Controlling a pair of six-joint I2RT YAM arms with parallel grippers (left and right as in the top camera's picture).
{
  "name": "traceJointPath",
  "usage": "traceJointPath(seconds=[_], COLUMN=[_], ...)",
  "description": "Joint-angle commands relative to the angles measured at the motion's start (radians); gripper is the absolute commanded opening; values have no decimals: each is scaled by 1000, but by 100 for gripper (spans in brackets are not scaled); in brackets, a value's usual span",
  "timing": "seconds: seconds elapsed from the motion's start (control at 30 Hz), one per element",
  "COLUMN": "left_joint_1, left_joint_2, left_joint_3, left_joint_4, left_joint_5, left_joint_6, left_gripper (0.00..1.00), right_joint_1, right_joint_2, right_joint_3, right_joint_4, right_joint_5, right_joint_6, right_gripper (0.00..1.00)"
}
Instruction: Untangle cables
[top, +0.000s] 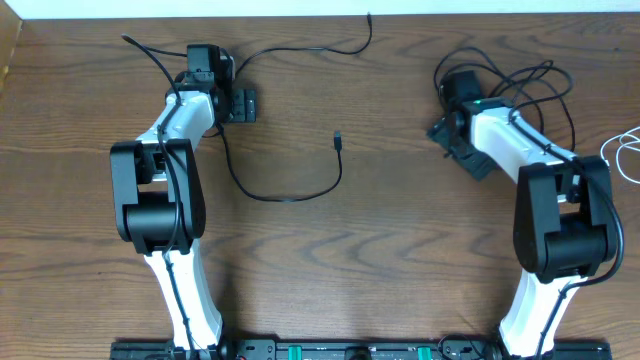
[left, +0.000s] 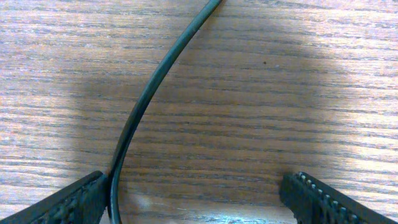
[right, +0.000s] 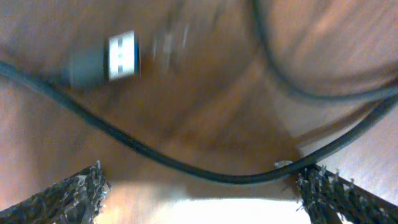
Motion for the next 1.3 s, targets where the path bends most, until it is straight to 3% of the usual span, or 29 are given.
traceJointPath(seconds=[0.0, 0.5, 0.87, 1.07, 1.27], left_joint_1=[3, 3, 3, 3, 3], left_joint_2=[56, 56, 56, 56, 56], left_joint_3=[-37, -37, -37, -37, -37], left_joint_4=[-26, -25, -25, -25, -25], left_joint_5=[17, 17, 17, 17, 17], left_joint_6=[2, 2, 2, 2, 2], left_gripper=[91, 92, 92, 92, 92], right_joint_1=[-56, -286, -522, -641, -652], right_joint_2=[151, 260, 260, 260, 249], right_joint_3=[-48, -34, -13, -11, -10], right_joint_4=[37, 283, 302, 307, 298], right_joint_5=[-68, -116, -116, -268, -396], right_joint_6=[-21, -31, -55, -203, -336], right_gripper=[99, 99, 95, 91, 97])
